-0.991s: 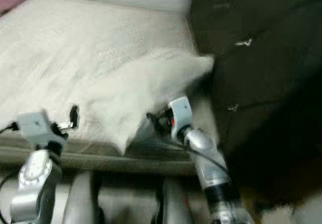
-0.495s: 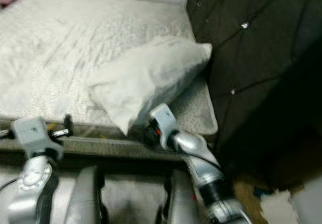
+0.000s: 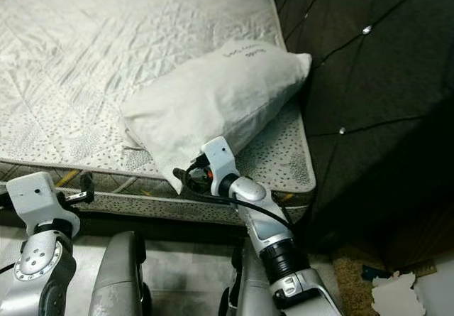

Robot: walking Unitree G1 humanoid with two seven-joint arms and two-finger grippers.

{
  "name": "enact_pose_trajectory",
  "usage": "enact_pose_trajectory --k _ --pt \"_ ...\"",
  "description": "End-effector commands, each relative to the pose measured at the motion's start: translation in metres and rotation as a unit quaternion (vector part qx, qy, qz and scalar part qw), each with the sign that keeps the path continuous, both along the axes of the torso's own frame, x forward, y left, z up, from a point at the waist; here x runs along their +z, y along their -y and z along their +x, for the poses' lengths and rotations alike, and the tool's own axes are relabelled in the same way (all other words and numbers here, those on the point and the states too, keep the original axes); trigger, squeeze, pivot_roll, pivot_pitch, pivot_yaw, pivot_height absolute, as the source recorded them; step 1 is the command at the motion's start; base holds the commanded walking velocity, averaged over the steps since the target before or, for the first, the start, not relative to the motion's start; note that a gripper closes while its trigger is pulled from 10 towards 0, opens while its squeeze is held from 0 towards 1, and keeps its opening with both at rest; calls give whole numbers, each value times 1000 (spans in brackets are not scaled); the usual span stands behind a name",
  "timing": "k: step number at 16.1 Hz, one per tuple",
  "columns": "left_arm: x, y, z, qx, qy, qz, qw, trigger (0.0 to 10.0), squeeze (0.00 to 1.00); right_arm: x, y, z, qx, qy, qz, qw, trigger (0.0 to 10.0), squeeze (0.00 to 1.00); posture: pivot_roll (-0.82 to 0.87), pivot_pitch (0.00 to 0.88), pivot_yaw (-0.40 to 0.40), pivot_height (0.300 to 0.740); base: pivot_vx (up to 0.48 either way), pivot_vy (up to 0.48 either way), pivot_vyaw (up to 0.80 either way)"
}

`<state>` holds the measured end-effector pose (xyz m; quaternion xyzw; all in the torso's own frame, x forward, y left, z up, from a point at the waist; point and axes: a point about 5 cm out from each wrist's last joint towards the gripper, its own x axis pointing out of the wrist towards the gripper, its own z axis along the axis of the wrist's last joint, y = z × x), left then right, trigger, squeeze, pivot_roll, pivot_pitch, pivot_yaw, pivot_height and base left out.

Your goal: Clean up the room

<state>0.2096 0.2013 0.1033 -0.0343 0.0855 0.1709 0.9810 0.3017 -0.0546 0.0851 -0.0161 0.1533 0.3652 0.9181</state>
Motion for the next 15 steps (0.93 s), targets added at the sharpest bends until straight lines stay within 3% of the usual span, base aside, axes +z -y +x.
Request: enact_pose_trajectory --k 1,6,7,9,12,15 --pt "2 4 -4 0 -6 2 1000 10000 0 -3 1 0 -13 -16 5 1000 10000 0 36 99 -102 566 0 0 0" --pt "1 -1 -21 12 -28 9 1000 10000 0 3 -20 14 -34 -38 9 999 10000 0 80 121 -100 566 0 0 0" --pt "1 -1 -23 12 -31 9 999 10000 0 7 -27 20 -47 -39 -1 998 10000 0 86 121 -98 566 0 0 0" --pt "4 -1 -22 10 -32 9 999 10000 0 14 -33 32 -95 -68 27 993 10000 0 95 124 -94 566 0 0 0" --pt "2 2 -22 4 -39 2 999 10000 0 19 -45 40 -127 -88 33 988 10000 0 97 130 -90 566 0 0 0" --pt "2 4 -27 7 -48 0 999 10000 0 22 -45 50 -185 -87 8 979 10000 0 116 141 -103 566 0 0 0"
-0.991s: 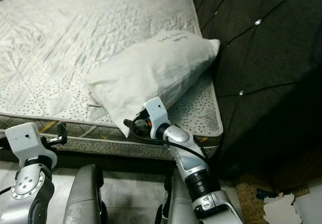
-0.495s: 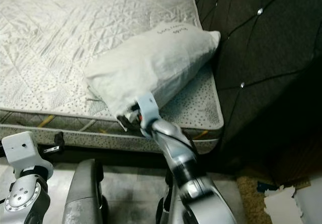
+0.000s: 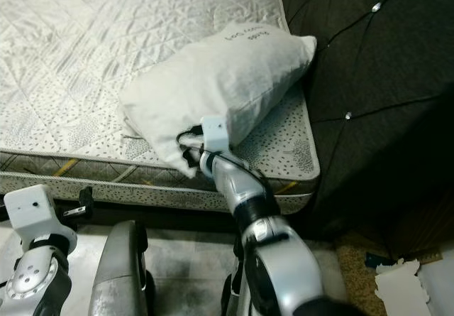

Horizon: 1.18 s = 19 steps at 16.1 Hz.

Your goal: Clean up the room

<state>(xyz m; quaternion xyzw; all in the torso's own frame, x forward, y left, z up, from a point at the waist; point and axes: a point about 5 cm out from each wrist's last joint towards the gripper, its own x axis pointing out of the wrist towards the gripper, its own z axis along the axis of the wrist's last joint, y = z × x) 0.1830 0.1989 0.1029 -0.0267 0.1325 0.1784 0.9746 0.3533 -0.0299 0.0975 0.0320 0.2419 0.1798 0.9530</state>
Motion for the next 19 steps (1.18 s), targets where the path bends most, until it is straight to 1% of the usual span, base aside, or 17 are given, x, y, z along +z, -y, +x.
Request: enact_pose_trajectory --k 1,2,3,5,6,7,8,9,10,11,12,13,14,15,16,18,19 --pt "1 1 -3 5 -4 0 1000 10000 0 10 -19 0 -2 8 7 1000 10000 0 120 140 -107 566 0 0 0" --pt "2 0 -7 11 -6 -1 1000 10000 0 18 -14 7 -17 16 26 999 10000 0 129 140 -113 566 0 0 0" --pt "2 -1 -8 12 -5 -1 1000 10000 0 21 -8 10 -16 13 39 999 10000 0 126 139 -112 566 0 0 0" --pt "2 0 -6 7 -5 -2 1000 10000 0 22 1 10 21 11 64 998 10000 0 111 131 -107 566 0 0 0" --pt "2 0 -4 5 -4 -3 1000 10000 0 22 5 10 31 17 62 997 10000 0 111 131 -107 566 0 0 0" --pt "2 1 -2 2 -2 -4 1000 10000 0 21 17 9 40 27 50 998 10000 0 111 131 -107 566 0 0 0" --pt "2 3 2 -3 1 -5 1000 10000 0 18 34 5 58 28 38 997 10000 0 93 119 -104 566 0 0 0" --pt "3 4 4 -5 3 -8 1000 10000 0 13 48 -1 71 13 40 997 10000 0 86 114 -103 566 0 0 0" --pt "0 5 4 -14 0 -14 1000 10000 0 -4 73 -24 133 -33 37 990 10000 0 69 106 -97 566 0 0 0" --pt "-1 5 4 -16 -2 -16 1000 10000 0 -11 80 -29 137 -46 24 989 10000 0 66 103 -97 566 0 0 0" --pt "-2 7 5 -20 -3 -18 1000 10000 0 -24 91 -39 147 -67 -4 987 10000 0 64 101 -96 566 0 0 0" --pt "-2 8 7 -23 -2 -19 1000 10000 0 -30 95 -42 145 -71 -18 987 10000 0 64 100 -94 566 0 0 0" --pt "-2 9 10 -27 -1 -21 999 10000 0 -36 97 -46 143 -70 -51 986 10000 0 65 97 -92 566 0 0 0" --pt "-1 9 11 -28 1 -21 999 10000 0 -37 95 -45 137 -62 -64 987 10000 0 68 96 -89 566 0 0 0" --pt "-1 9 12 -29 1 -22 999 10000 0 -33 91 -43 119 -55 -56 990 10000 0 70 95 -87 566 0 0 0" --pt "-1 8 13 -31 3 -21 999 10000 0 -21 75 -35 93 -24 -20 995 10000 0 74 95 -85 566 0 0 0" --pt "0 8 13 -31 4 -22 999 10000 0 -15 62 -31 82 -14 10 996 10000 0 75 95 -83 566 0 0 0"
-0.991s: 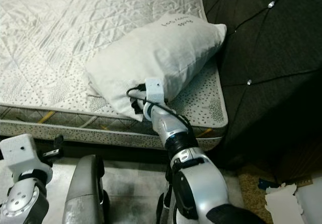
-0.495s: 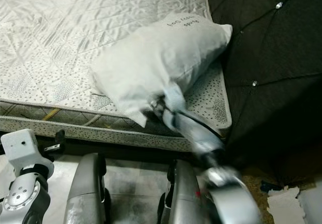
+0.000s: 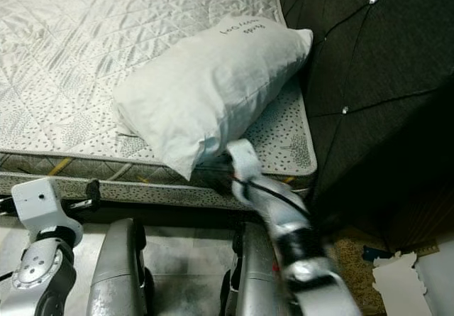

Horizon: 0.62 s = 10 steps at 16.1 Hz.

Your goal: Clean up the room

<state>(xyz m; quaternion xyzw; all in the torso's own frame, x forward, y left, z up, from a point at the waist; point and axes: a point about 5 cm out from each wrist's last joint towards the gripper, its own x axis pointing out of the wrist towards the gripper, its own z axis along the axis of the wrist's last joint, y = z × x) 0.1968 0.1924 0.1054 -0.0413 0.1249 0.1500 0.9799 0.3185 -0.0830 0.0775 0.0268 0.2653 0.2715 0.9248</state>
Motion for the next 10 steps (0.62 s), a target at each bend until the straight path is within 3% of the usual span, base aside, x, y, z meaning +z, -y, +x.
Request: enact_pose_trajectory --k 1,3,7,10 --pt "-3 2 0 -7 -7 -7 1000 10000 0 10 -5 8 -27 18 24 999 10000 0 80 94 -86 556 0 0 0" --pt "-3 4 1 -10 -7 -10 1000 10000 0 14 -24 12 -37 20 35 999 10000 0 87 94 -88 546 0 0 0" --pt "-4 4 0 -9 -8 -14 1000 10000 0 21 -34 25 -106 6 57 993 10000 0 94 99 -93 546 0 0 0" --pt "-4 5 0 -6 -7 -19 1000 10000 0 23 -45 34 -165 -5 45 985 10000 0 98 103 -101 546 0 0 0"
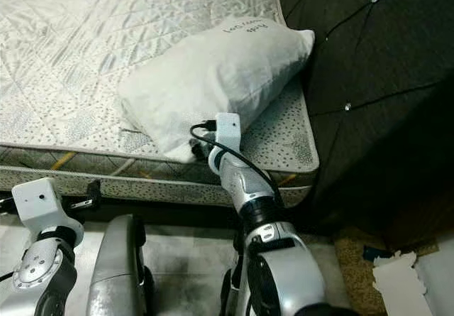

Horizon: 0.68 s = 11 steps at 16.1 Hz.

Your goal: Clean up the room

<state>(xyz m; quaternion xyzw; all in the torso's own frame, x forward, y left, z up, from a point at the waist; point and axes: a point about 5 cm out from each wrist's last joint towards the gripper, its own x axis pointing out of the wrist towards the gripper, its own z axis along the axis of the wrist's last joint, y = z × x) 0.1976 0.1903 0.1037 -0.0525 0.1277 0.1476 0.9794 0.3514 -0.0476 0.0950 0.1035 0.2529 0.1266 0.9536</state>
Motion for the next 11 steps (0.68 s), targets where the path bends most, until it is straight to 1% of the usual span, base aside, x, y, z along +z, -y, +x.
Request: enact_pose_trajectory --k 1,2,3,4,6,9,11 --pt "-2 4 0 -6 -6 -8 1000 10000 0 5 -11 2 -11 1 11 1000 10000 0 98 103 -101 546 0 0 0" --pt "-2 5 -1 -4 -4 -12 1000 10000 0 9 -16 4 -33 10 32 999 4902 0 106 114 -108 546 0 0 0" --pt "-1 6 -3 -3 -3 -15 1000 10000 0 13 -20 6 -42 18 49 998 0 0 111 118 -111 546 0 0 0" --pt "-2 7 -5 0 -3 -18 1000 10000 0 14 -25 7 -45 16 71 996 0 0 119 126 -115 546 0 0 0" --pt "-2 8 -9 4 -5 -24 1000 10000 0 16 -27 9 -55 17 79 995 0 0 119 138 -117 546 0 0 0" --pt "-3 6 -11 12 -13 -38 999 10000 0 22 -22 16 -75 29 84 993 0 0 112 156 -113 546 0 0 0" --pt "-3 7 -11 11 -13 -38 999 10000 0 22 -20 17 -81 32 86 993 0 0 109 160 -110 546 0 0 0"
